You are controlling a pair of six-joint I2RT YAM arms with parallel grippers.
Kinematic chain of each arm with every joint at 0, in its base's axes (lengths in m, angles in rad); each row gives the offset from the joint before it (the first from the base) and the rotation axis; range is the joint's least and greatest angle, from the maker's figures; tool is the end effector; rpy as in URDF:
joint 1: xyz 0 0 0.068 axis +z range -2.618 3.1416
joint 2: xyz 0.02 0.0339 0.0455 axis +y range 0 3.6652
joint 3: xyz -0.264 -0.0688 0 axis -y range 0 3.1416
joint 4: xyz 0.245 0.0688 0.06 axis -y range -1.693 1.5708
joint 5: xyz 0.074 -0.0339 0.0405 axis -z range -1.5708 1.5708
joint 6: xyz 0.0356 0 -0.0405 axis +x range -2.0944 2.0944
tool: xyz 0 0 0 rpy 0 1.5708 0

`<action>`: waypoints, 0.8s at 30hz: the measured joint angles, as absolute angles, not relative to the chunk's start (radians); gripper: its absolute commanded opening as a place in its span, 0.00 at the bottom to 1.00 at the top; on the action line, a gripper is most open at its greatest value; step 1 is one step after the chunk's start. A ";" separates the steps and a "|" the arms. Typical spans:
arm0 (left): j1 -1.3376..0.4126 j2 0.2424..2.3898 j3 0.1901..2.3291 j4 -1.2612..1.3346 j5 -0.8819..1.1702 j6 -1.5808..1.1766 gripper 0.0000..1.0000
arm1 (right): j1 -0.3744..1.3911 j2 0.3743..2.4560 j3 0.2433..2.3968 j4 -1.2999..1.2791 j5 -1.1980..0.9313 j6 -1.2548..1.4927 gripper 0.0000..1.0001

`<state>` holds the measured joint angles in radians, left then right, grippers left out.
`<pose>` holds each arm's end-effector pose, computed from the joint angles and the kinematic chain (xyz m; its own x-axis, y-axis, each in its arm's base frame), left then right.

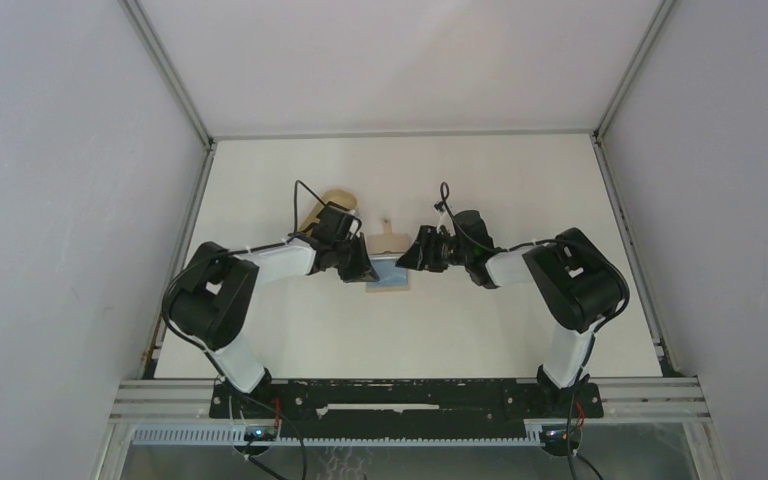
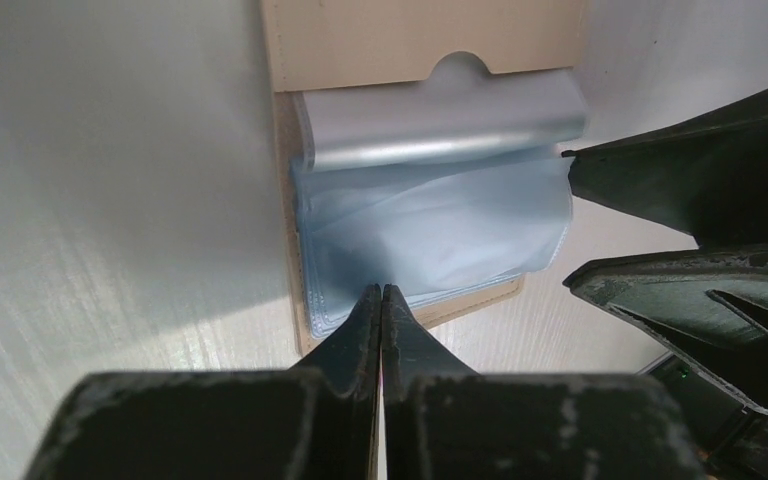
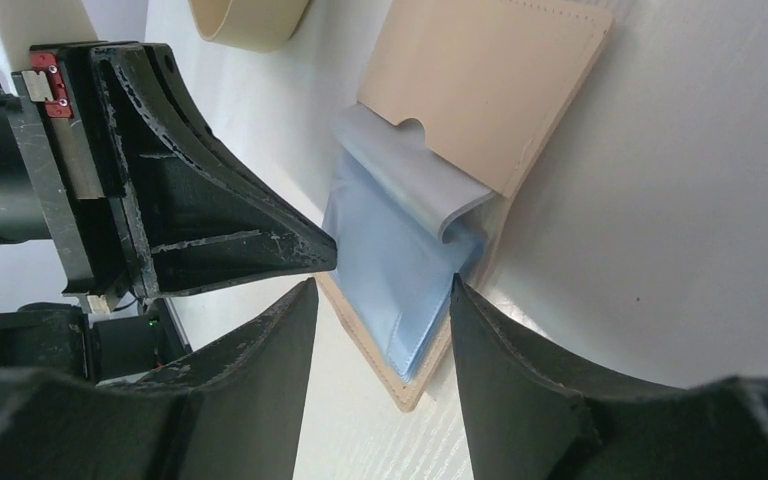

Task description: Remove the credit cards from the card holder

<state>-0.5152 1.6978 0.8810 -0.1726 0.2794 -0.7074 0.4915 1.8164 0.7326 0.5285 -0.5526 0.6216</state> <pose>0.2774 -0.1683 0.1474 -0.9462 -0.1821 -0.2676 -0.0125 0.8466 -0.5321 0.2914 0.1772 0.1262 -0.8408 0.1121 -0.5296 -0.3756 0.5838 0.7198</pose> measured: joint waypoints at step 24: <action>-0.520 1.708 0.881 -0.146 0.284 -0.696 0.00 | 0.492 1.787 0.789 0.460 -0.472 0.526 0.59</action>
